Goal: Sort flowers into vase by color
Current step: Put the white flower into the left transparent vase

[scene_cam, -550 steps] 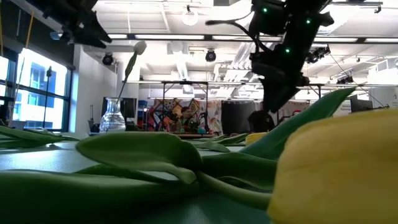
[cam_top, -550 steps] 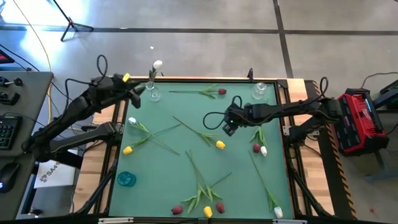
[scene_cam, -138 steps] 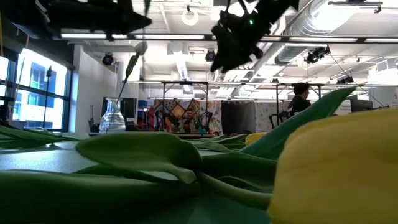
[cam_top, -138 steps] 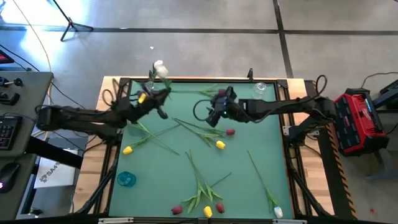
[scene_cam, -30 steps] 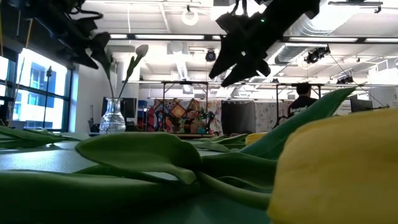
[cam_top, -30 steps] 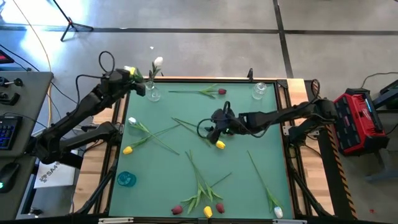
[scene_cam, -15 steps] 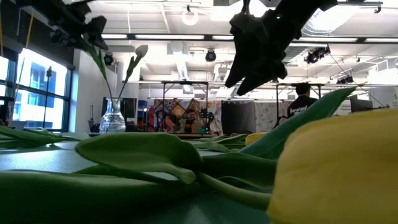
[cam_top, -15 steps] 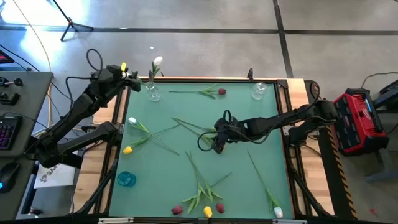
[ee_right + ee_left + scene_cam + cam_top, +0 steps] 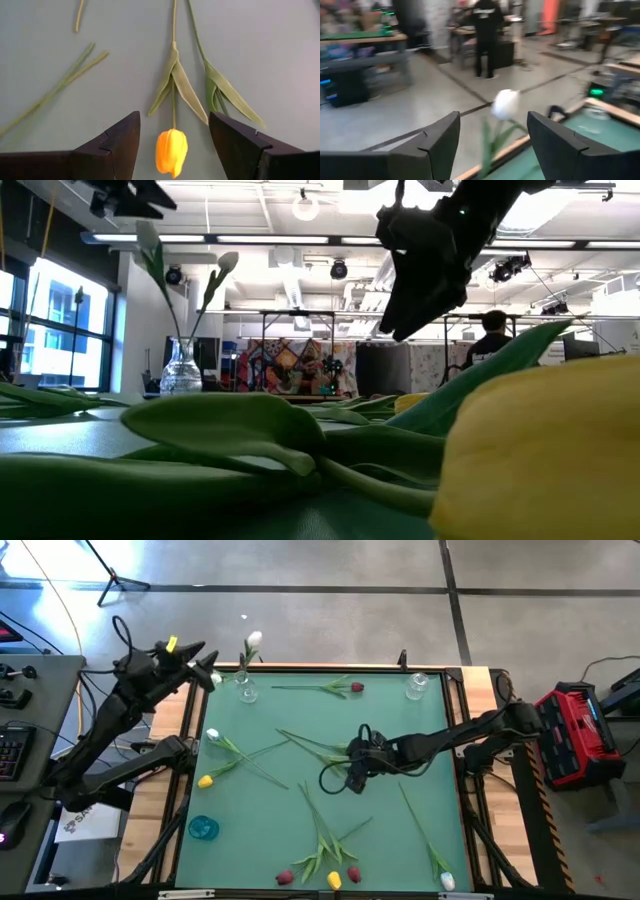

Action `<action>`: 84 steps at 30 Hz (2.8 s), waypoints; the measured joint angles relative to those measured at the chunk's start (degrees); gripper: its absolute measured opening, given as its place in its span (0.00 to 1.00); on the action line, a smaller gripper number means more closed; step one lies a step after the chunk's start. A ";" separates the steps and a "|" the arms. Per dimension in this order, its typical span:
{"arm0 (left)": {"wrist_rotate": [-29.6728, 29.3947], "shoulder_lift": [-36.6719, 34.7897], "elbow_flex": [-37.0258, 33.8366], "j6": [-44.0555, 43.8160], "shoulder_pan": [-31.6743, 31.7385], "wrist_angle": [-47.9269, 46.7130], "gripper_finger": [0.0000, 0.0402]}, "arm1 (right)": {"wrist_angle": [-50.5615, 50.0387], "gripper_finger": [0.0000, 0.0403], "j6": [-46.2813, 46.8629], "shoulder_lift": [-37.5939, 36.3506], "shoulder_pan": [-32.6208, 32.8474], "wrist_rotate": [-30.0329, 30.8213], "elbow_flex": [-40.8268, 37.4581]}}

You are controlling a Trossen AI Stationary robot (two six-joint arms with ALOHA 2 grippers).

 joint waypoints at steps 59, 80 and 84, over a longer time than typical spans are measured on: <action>-0.74 -5.28 -18.50 -6.59 -42.31 -8.91 0.26 | 12.60 0.56 -10.97 4.97 -12.82 -3.45 0.10; -10.73 14.11 -22.33 -25.96 -44.83 1.08 0.26 | 37.73 0.56 -16.77 22.70 -15.07 -21.69 6.69; -11.14 12.25 -22.33 -26.15 -44.80 0.11 0.26 | 34.91 0.56 -18.60 28.58 -14.50 -21.71 14.16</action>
